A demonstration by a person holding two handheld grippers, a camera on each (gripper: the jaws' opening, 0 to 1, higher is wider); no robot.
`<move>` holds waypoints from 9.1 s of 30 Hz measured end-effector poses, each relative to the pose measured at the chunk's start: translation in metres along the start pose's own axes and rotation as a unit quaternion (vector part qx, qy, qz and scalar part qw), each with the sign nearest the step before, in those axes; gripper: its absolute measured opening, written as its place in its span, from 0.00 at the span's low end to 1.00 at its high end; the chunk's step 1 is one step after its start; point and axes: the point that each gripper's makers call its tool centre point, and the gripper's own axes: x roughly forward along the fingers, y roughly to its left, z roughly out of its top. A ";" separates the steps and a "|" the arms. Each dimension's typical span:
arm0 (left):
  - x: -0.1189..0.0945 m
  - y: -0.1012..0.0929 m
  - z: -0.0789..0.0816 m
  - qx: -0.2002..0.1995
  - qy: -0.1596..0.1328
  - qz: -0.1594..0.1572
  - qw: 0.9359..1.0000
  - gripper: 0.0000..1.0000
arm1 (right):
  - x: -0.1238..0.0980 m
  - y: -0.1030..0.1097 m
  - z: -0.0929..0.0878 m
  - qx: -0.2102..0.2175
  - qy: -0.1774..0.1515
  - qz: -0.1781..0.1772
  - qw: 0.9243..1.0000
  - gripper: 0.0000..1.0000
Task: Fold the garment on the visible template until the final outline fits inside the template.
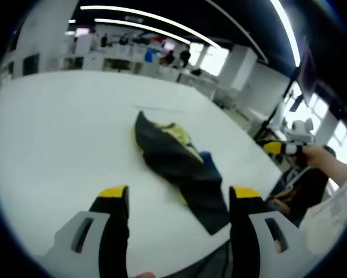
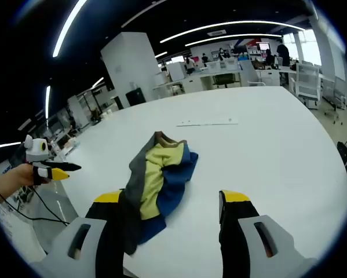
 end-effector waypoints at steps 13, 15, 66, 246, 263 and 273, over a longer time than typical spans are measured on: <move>0.005 0.000 0.007 -0.013 -0.006 -0.003 1.000 0.65 | -0.002 -0.002 0.005 0.005 -0.002 -0.001 1.000 0.64; 0.006 0.000 0.006 -0.014 -0.002 -0.004 1.000 0.65 | -0.002 -0.001 0.004 0.005 0.000 -0.001 1.000 0.64; 0.024 -0.028 0.013 -0.020 0.002 -0.021 1.000 0.62 | -0.015 0.005 -0.026 -0.001 0.023 0.003 1.000 0.60; 0.248 0.109 0.071 -0.025 0.166 0.111 0.980 0.28 | 0.202 -0.048 0.030 0.039 0.032 0.047 0.998 0.50; 0.244 0.104 0.076 -0.016 0.169 0.104 0.980 0.00 | 0.212 -0.049 0.030 0.051 0.026 0.048 0.997 0.49; 0.237 0.102 0.085 0.043 0.173 0.109 0.978 0.00 | 0.213 -0.053 0.032 0.055 0.023 0.047 0.997 0.47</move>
